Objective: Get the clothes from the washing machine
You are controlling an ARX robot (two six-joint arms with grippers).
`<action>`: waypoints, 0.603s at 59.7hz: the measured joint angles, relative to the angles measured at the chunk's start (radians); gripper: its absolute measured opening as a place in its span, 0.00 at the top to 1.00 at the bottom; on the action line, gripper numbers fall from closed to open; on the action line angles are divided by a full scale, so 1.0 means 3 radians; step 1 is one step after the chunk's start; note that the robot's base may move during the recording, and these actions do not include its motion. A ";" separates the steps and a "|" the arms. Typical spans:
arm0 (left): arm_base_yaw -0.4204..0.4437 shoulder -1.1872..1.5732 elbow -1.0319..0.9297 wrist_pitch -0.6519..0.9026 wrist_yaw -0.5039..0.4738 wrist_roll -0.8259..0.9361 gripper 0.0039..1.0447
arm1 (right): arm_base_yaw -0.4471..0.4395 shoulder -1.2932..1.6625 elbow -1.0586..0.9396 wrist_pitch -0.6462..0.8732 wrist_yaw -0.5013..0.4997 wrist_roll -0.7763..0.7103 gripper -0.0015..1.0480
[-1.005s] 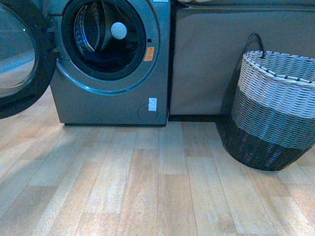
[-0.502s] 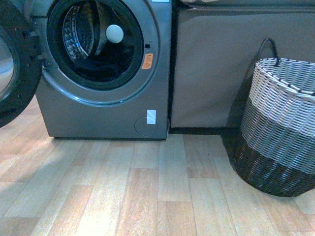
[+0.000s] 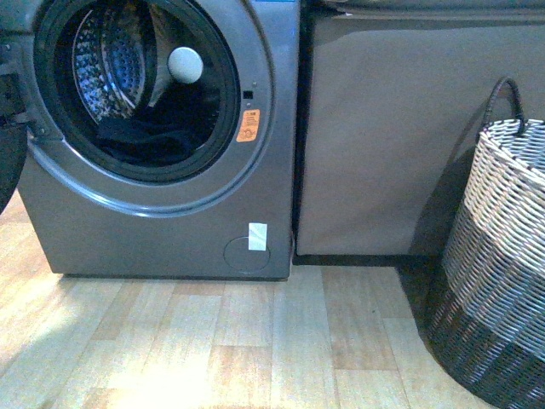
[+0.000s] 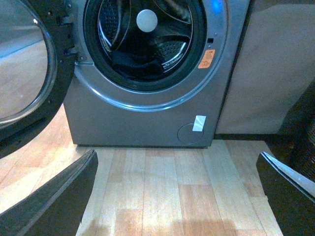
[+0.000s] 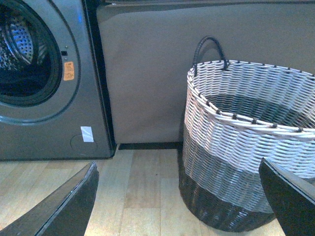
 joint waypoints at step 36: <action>0.0000 0.0001 0.0001 0.0000 -0.0004 0.0000 0.06 | 0.0003 0.0000 0.0000 -0.0001 0.0001 0.0000 0.07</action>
